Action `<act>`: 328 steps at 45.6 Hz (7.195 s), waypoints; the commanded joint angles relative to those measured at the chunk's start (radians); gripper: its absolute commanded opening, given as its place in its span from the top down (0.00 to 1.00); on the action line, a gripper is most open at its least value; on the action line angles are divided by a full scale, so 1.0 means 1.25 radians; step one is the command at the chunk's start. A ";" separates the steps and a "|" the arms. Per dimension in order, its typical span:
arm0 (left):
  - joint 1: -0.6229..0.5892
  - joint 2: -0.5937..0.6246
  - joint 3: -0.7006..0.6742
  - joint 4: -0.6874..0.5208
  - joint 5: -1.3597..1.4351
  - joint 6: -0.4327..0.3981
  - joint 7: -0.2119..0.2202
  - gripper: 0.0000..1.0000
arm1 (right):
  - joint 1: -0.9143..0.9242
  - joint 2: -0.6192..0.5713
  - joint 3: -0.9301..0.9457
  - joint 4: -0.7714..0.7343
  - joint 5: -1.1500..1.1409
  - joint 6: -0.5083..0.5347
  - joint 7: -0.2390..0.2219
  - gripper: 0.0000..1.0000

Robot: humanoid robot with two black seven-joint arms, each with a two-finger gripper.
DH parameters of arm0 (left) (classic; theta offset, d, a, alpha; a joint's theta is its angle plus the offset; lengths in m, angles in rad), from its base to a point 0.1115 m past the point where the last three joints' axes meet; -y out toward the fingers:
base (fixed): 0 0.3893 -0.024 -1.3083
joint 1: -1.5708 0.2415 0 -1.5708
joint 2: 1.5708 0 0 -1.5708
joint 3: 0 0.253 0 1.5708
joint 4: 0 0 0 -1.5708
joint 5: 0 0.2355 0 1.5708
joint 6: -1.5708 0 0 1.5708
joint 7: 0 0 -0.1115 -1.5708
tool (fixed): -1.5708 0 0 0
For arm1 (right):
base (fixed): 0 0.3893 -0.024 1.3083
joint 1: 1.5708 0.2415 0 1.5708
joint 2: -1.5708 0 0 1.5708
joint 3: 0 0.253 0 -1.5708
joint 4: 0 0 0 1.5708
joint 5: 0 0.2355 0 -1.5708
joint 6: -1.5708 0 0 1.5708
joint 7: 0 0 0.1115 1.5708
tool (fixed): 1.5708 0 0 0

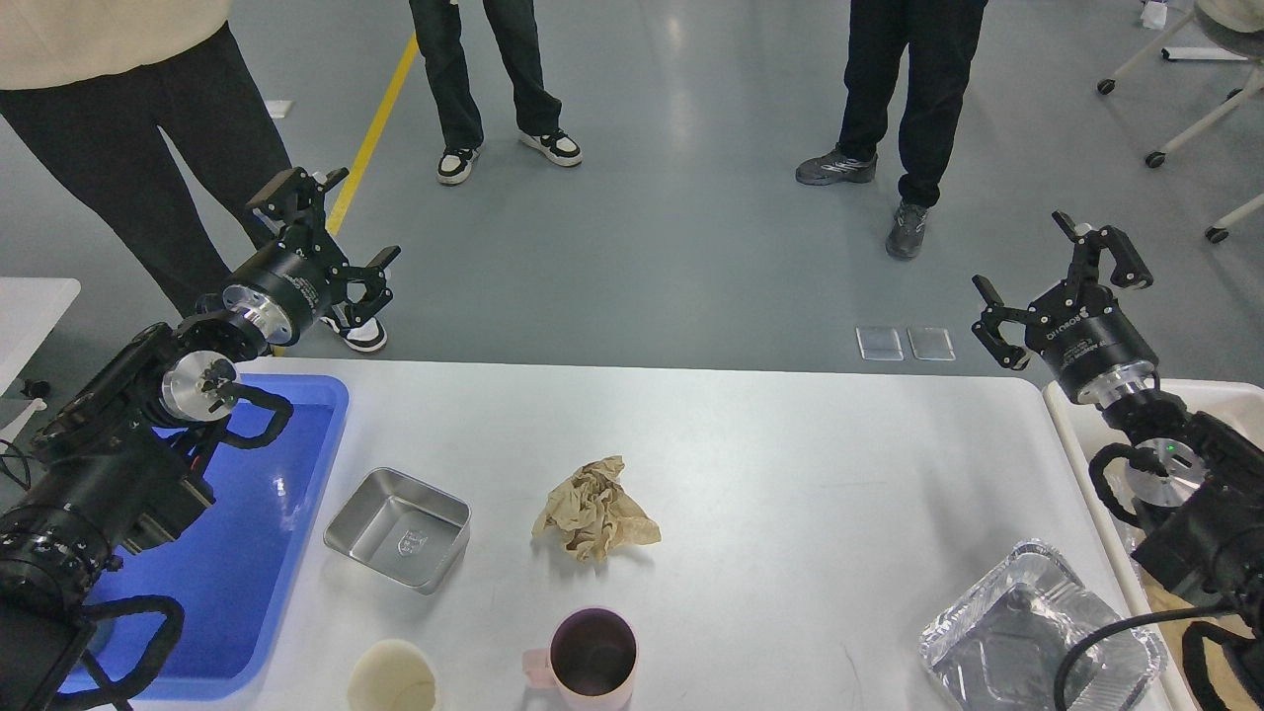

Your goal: Tidy desktop

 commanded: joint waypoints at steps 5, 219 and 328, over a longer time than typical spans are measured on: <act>0.005 0.000 -0.002 0.000 -0.002 -0.001 0.007 0.03 | -0.004 0.006 0.000 0.000 0.000 0.002 0.000 0.00; 0.070 0.062 0.577 -0.812 0.615 -0.312 0.617 0.48 | -0.067 -0.050 0.005 0.096 -0.011 0.011 0.004 0.00; 0.394 0.572 -0.148 -0.680 0.449 -0.417 0.690 1.00 | -0.088 -0.050 0.004 0.126 -0.012 0.016 0.003 0.00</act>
